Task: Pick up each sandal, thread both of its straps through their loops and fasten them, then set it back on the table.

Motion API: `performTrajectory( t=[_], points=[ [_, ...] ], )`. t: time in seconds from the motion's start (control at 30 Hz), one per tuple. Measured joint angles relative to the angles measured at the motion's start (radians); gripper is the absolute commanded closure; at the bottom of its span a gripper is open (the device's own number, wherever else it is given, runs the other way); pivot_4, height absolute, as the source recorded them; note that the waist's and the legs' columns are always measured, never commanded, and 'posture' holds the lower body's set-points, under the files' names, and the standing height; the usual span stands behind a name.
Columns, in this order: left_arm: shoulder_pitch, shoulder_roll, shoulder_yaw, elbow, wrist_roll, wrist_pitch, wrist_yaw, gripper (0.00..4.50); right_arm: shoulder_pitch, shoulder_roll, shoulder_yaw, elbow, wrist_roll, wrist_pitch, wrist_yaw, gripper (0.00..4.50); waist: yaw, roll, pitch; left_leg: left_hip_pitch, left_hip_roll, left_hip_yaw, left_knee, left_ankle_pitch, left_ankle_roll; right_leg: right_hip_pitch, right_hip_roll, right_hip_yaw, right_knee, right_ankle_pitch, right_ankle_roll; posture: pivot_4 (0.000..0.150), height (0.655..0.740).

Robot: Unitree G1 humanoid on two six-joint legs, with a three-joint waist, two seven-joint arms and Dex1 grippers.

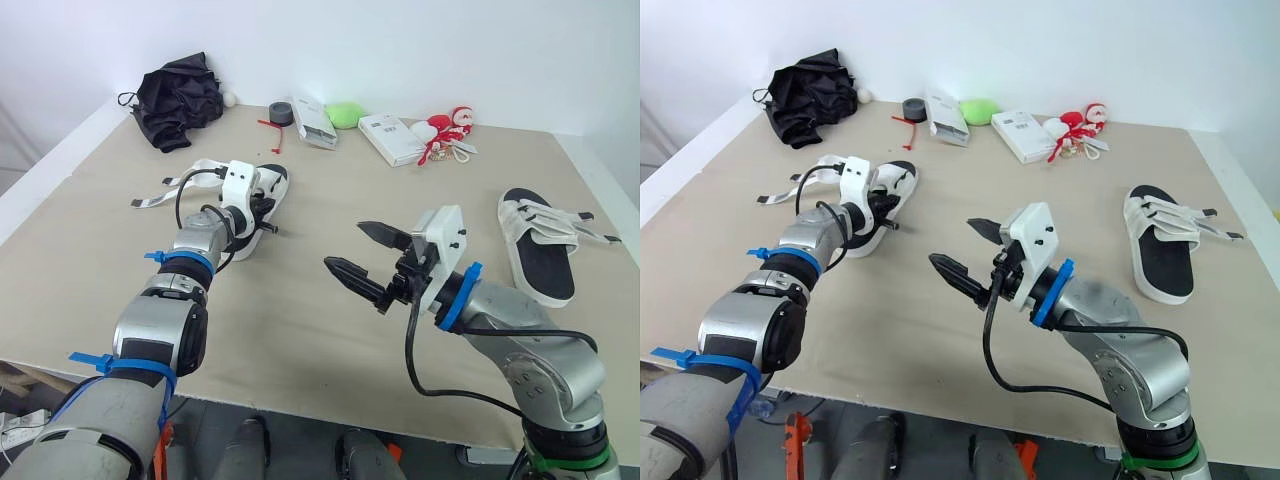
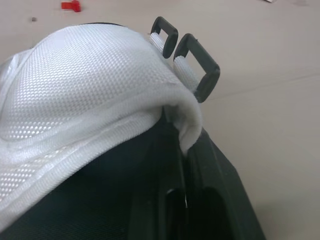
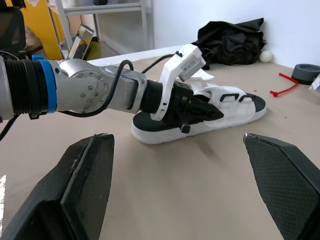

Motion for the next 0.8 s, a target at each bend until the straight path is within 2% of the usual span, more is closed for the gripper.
performTrajectory(
  t=[0.13,0.3,0.33,0.5,0.63,0.8],
  points=[
    [0.012,0.003,-0.028,-0.033,0.004,0.012,-0.139,4.47,0.0,0.0,-0.013,0.001,0.007,-0.001,0.001,0.05,0.0,0.0,0.0,-0.001,0.0,0.0,0.0,0.0,0.0,0.0,0.0,0.0,0.0,0.001,-0.001,0.15,0.7322],
    [0.158,0.03,-0.157,-0.326,0.003,0.031,-0.486,4.47,0.031,-0.005,-0.086,0.004,0.039,-0.005,0.008,0.05,-0.002,0.0,0.0,-0.003,0.0,0.0,-0.001,0.0,0.0,-0.003,0.0,0.0,0.0,0.003,-0.007,0.15,0.7322],
    [0.22,0.072,-0.213,-0.45,-0.001,0.027,-0.617,4.47,0.051,-0.017,-0.122,0.01,0.064,-0.004,0.019,0.05,-0.004,0.0,0.0,-0.004,0.0,0.0,-0.002,0.0,0.0,-0.004,0.0,0.0,0.0,0.003,-0.007,0.15,0.7322],
    [0.312,0.186,-0.312,-0.673,-0.017,0.006,-0.905,4.47,0.101,-0.091,-0.286,0.075,0.186,0.032,0.063,0.05,-0.005,0.0,0.0,-0.004,0.001,0.0,-0.001,0.001,0.0,-0.004,0.001,0.0,0.0,0.004,-0.009,0.15,0.7322],
    [0.35,0.191,-0.328,-0.721,-0.043,-0.025,-1.004,4.47,0.12,-0.151,-0.363,0.136,0.273,0.081,0.095,0.05,-0.005,0.0,0.0,-0.004,0.001,0.0,0.0,0.002,0.003,-0.004,0.0,0.0,0.0,0.004,-0.008,0.15,0.7322],
    [0.377,0.132,-0.346,-0.71,-0.044,-0.104,-1.014,4.47,0.091,-0.223,-0.367,0.249,0.353,0.193,0.127,0.05,-0.004,0.0,0.0,-0.004,0.001,0.001,0.001,0.003,0.004,-0.004,0.0,0.001,0.0,0.006,-0.006,0.15,0.7322]
  ],
)
